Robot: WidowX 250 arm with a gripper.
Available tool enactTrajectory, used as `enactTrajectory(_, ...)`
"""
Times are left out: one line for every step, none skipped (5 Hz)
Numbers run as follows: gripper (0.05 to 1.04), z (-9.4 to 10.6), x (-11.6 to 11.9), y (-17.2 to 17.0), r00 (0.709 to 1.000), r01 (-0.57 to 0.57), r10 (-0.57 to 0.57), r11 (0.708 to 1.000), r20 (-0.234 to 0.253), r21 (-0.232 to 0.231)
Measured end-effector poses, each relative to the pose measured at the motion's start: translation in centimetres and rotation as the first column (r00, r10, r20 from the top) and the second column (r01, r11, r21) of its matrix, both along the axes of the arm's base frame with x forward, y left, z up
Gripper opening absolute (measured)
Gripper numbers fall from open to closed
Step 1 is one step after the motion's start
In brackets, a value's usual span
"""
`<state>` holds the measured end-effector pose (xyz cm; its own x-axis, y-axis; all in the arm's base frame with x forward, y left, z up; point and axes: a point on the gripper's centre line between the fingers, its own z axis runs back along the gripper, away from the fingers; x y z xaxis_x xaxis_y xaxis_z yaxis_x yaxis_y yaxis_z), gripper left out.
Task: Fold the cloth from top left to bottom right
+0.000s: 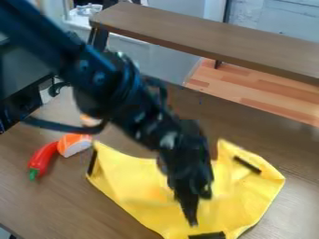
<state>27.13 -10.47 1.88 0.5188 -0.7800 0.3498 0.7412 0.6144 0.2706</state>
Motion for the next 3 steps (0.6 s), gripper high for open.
enactTrajectory(0.230, -1.07, -1.87, -0.24, 0.997, -0.072, 0.070, 0.996, -0.045, -0.053)
enactTrajectory(0.497, -1.24, -2.45, -0.22, 0.991, -0.107, 0.103, 0.993, -0.086, -0.054)
enactTrajectory(0.801, -0.43, -2.24, 0.03, 0.989, -0.106, 0.096, 0.991, -0.112, -0.085)
